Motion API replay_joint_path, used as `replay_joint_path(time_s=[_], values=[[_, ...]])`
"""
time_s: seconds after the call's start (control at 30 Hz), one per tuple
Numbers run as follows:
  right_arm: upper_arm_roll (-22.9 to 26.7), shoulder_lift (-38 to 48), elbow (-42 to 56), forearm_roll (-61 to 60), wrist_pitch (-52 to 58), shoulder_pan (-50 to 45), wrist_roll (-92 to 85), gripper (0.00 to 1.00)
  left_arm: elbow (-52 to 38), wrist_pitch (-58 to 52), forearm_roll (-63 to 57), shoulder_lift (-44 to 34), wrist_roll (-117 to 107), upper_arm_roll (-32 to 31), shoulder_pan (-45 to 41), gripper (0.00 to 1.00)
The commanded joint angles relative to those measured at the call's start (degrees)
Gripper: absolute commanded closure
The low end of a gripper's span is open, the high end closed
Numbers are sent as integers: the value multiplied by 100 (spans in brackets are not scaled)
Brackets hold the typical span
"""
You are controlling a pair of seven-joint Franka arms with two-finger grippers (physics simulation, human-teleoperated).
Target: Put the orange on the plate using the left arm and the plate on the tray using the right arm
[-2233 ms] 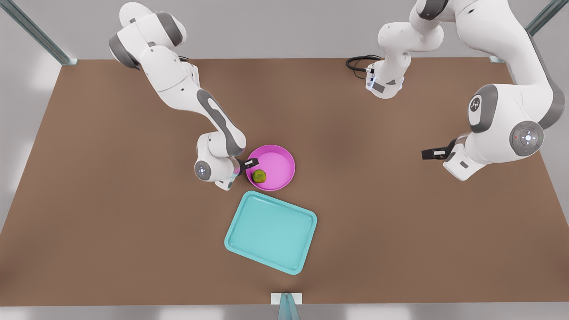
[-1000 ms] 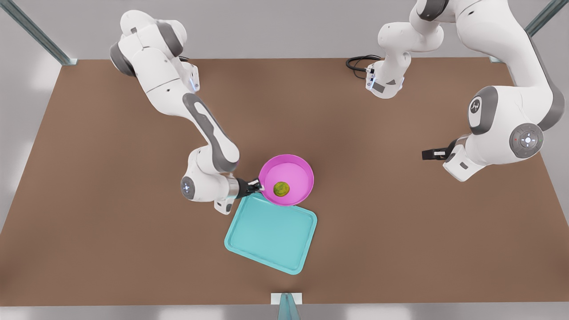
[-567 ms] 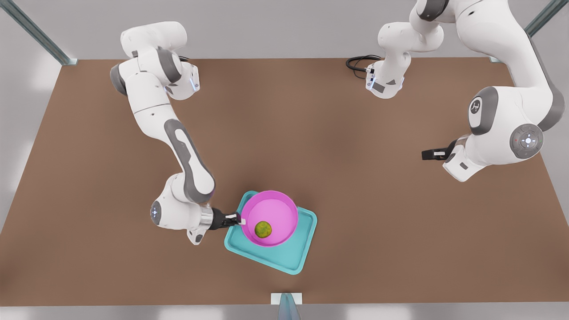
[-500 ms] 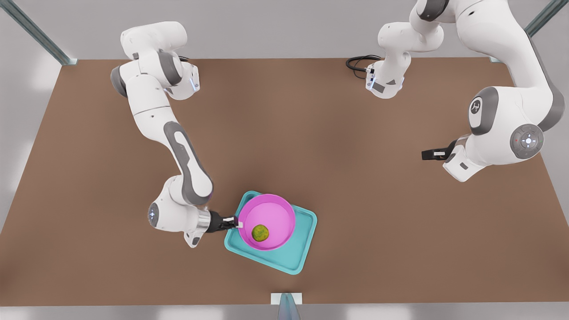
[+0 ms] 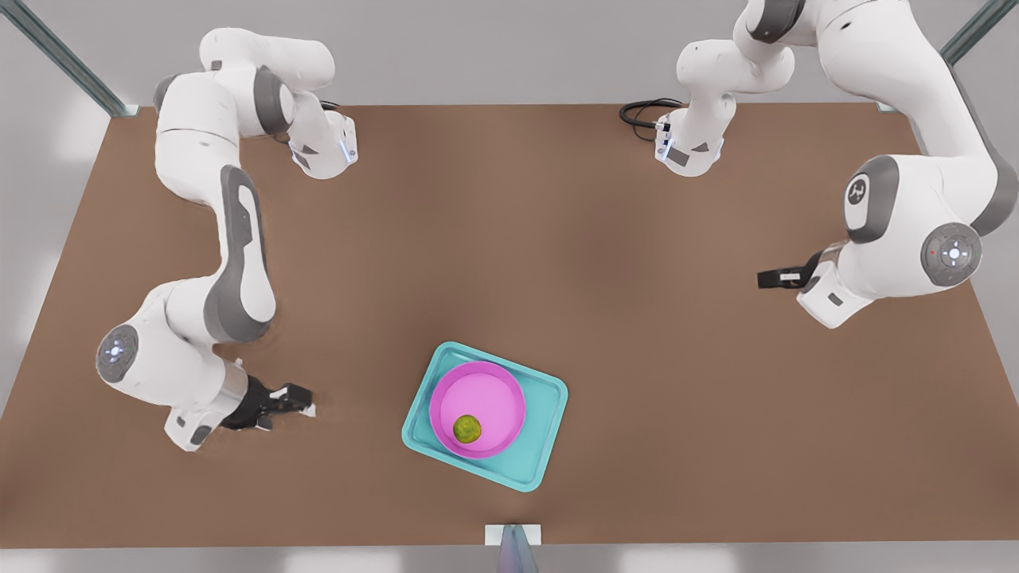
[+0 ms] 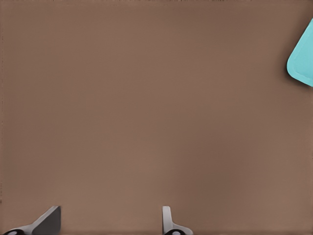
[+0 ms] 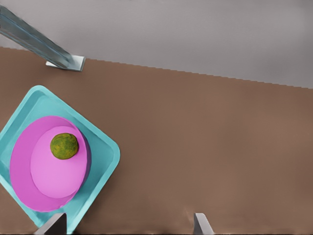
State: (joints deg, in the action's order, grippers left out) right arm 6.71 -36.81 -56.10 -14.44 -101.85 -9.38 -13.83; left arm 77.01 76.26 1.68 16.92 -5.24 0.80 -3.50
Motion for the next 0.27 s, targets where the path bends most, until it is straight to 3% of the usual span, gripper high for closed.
replay_joint_path(time_s=[0.0, 0.07, 0.13, 0.23], values=[[23, 780, 249, 2340, 3180, -134, -682, 0, -248, -524, -1, 162, -48, -9, -1, 0], [14, 1791, -251, 2762, 3515, -240, -656, 0, -406, -709, -1, 250, 14, 8, 25, 0], [6, 2617, -1218, 2920, 2812, -222, -647, 0, -406, -683, -45, 233, 23, 8, 25, 0], [6, 2917, -1641, 2876, 2416, -170, -586, 0, -406, -858, -10, 215, 190, 43, 60, 0]])
